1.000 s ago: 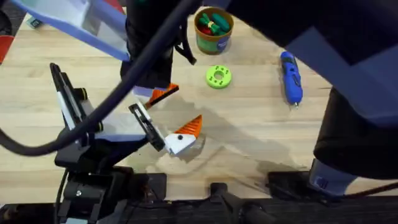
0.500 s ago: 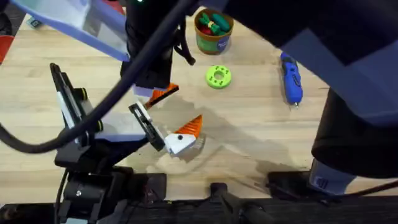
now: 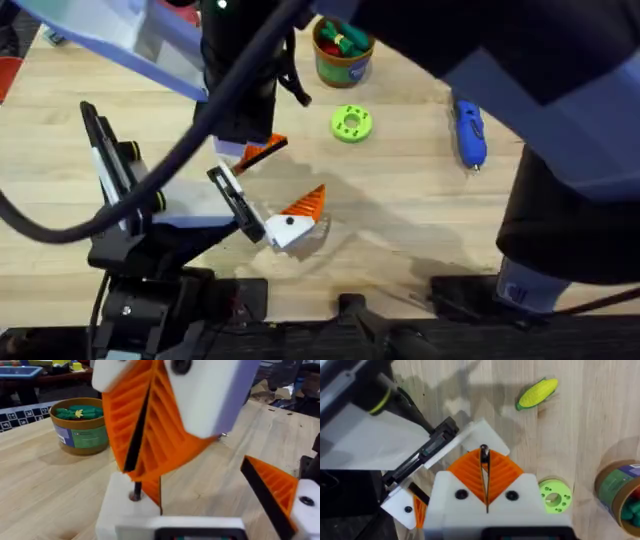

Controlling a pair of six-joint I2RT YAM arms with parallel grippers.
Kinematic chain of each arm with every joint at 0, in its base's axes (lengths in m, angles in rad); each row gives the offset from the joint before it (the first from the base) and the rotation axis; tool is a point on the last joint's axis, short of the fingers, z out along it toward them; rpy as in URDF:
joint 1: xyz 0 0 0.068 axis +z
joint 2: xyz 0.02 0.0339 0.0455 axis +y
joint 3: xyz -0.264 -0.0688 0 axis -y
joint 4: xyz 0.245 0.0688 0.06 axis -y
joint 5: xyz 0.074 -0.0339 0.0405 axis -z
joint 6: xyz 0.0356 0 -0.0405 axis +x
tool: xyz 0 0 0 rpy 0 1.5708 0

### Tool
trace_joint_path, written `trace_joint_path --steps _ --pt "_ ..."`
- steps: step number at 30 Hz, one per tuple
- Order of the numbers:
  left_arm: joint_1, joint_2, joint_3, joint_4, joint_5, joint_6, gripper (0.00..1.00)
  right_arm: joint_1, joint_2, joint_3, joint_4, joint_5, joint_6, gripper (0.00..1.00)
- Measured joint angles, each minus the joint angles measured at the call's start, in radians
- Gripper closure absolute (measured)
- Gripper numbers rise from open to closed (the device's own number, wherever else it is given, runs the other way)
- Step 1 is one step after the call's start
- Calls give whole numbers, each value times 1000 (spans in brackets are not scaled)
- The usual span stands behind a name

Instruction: Pick up the gripper from the table and insert it into the empty holder that is missing its gripper. Then pick up a screw, insert it into the mounting hole, and use the screwdriver to tighten it. Finally, clean up the table by picking up the vegetable and placing it into the bucket.

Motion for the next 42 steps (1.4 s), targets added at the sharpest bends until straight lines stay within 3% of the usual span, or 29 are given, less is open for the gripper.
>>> trace_joint_path --steps 40,41,42 --pt "0 3 0 -1 0 -15 16 1 45 0 0 3 4 996" --pt "0 3 0 -1 0 -15 15 1 45 0 0 4 7 977" --pt "0 3 0 0 0 -14 15 1 45 0 -1 3 10 866"
